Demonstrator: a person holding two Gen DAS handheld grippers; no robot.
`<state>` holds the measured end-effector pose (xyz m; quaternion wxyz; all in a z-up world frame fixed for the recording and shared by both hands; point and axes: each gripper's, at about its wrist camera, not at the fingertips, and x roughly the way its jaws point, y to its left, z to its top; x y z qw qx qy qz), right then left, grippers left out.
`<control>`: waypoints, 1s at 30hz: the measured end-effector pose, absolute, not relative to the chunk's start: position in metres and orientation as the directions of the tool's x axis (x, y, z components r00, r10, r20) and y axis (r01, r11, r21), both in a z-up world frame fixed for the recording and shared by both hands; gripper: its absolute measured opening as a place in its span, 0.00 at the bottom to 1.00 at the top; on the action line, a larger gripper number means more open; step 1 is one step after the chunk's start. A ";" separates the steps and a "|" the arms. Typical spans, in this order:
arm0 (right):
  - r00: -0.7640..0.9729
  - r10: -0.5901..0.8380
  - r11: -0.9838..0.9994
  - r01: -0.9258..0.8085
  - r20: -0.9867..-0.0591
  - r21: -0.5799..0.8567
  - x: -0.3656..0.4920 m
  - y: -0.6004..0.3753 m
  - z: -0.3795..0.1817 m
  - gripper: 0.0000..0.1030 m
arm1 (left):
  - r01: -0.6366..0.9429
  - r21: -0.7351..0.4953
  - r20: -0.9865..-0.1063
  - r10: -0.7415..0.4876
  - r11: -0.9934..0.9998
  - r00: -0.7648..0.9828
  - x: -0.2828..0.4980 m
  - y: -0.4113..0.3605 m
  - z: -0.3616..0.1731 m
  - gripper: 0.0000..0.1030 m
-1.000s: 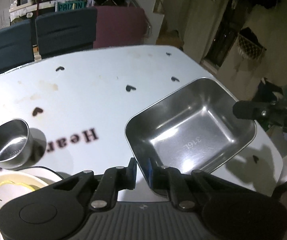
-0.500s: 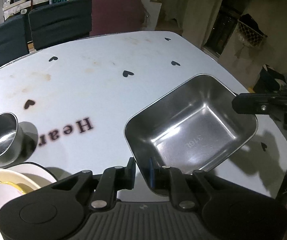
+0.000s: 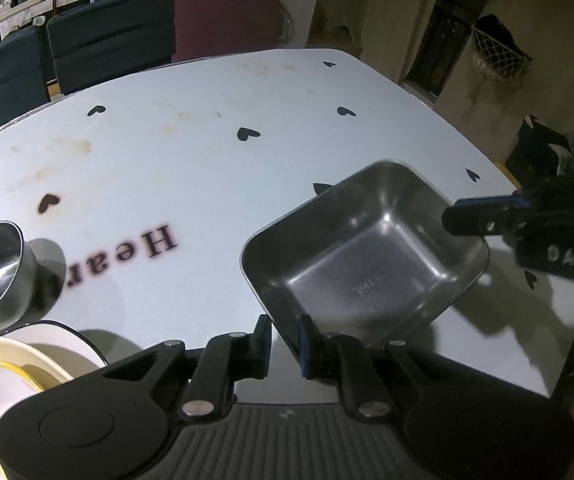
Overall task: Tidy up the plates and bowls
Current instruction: 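Carry the steel tray with both tools beside the stacked bowls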
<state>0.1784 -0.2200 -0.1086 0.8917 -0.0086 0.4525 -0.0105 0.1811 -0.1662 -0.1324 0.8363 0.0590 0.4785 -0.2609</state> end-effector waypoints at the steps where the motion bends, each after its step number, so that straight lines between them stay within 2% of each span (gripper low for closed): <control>1: 0.584 -0.037 0.999 0.012 -0.811 -0.037 0.179 -0.220 -0.111 0.08 | 0.492 -0.151 -0.831 -0.380 0.857 0.407 0.182 -0.166 -0.132 0.14; 7: 0.538 -0.069 0.997 0.008 -0.840 -0.077 0.185 -0.220 -0.127 0.05 | 0.518 -0.119 -0.838 -0.365 0.847 0.405 0.185 -0.167 -0.133 0.16; 12: 0.501 -0.050 0.998 0.001 -0.864 -0.057 0.189 -0.225 -0.139 0.05 | 0.511 -0.142 -0.842 -0.375 0.848 0.388 0.189 -0.163 -0.136 0.19; 18: 0.476 -0.036 0.999 0.007 -0.879 -0.037 0.201 -0.235 -0.148 0.07 | 0.523 -0.118 -0.839 -0.367 0.844 0.402 0.192 -0.166 -0.133 0.25; 26: 0.478 -0.017 1.000 0.020 -0.878 -0.009 0.211 -0.241 -0.150 0.08 | 0.500 -0.140 -0.830 -0.376 0.855 0.412 0.203 -0.163 -0.135 0.27; 30: 0.470 -0.011 1.000 0.025 -0.883 0.000 0.211 -0.243 -0.152 0.12 | 0.489 -0.157 -0.825 -0.387 0.858 0.412 0.205 -0.160 -0.135 0.28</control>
